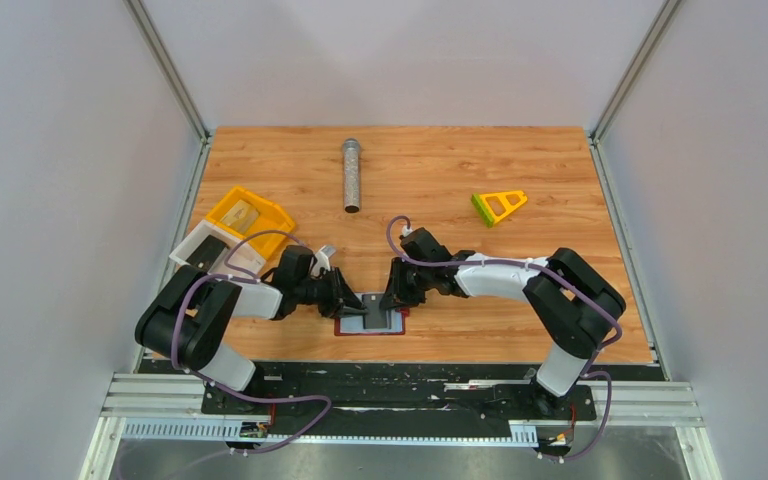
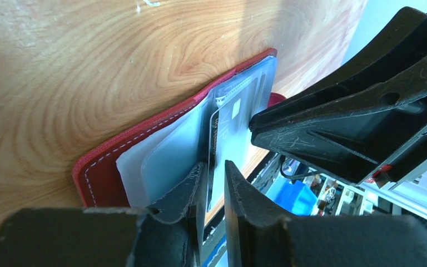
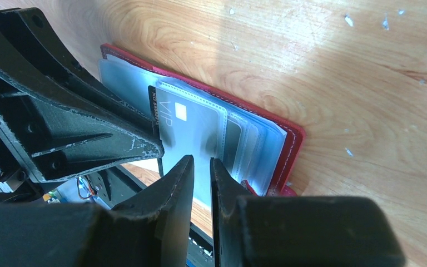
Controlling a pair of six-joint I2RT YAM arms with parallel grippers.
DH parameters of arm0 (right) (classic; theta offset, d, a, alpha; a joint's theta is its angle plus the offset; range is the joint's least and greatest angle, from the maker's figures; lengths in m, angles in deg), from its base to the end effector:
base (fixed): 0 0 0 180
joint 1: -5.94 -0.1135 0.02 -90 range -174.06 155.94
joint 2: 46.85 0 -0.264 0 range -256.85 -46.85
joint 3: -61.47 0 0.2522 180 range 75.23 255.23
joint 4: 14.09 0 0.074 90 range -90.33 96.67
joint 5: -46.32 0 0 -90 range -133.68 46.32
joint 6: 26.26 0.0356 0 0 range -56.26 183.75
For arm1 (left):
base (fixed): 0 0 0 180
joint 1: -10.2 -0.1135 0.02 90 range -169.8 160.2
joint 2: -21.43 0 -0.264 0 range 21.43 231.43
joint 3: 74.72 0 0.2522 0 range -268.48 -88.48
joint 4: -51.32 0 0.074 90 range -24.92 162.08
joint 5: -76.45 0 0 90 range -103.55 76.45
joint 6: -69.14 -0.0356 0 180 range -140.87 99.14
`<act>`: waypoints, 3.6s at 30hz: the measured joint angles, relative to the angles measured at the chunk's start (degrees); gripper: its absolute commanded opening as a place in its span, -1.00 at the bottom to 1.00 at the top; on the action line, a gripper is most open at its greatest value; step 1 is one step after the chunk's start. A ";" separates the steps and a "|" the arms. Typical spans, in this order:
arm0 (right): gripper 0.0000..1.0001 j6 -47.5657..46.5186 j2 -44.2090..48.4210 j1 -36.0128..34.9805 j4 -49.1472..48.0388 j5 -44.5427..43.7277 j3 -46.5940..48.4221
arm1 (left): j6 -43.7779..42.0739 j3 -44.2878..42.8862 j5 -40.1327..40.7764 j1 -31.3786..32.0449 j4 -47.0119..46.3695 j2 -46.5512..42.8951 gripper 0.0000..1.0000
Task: Take the credit cards out of the card holder
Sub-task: Remove the credit card from the card holder, then place the credit card in the storage box.
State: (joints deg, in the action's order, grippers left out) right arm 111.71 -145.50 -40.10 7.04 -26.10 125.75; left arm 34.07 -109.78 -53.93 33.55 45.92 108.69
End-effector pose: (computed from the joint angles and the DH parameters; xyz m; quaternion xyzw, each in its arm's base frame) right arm 0.2206 0.2443 0.1432 -0.0294 0.9444 0.3139 0.0931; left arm 0.2031 -0.1128 0.1042 -0.1152 0.8743 -0.4670 0.0654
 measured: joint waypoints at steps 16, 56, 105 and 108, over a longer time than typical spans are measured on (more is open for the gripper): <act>-0.62 0.02 -0.37 0.13 -0.70 0.57 -0.07 | -0.96 0.42 -0.90 -1.81 -0.02 -0.50 -1.00; -0.37 -8.46 2.78 0.81 -1.09 3.78 -0.33 | -6.27 0.87 2.32 -6.27 19.10 -18.58 -1.00; 0.65 -9.60 2.54 -3.21 -12.83 10.60 -0.04 | 2.91 0.90 8.11 -6.32 23.30 -37.75 -1.00; 0.64 -9.64 2.54 -4.39 -11.39 8.81 0.98 | 3.15 0.90 8.50 -6.32 23.74 -37.75 -1.00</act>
State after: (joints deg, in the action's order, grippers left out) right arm 102.07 -142.96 -44.49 -4.34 -17.29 126.74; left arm 37.22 -108.89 -45.43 27.23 69.66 70.95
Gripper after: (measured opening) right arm 0.822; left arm 0.007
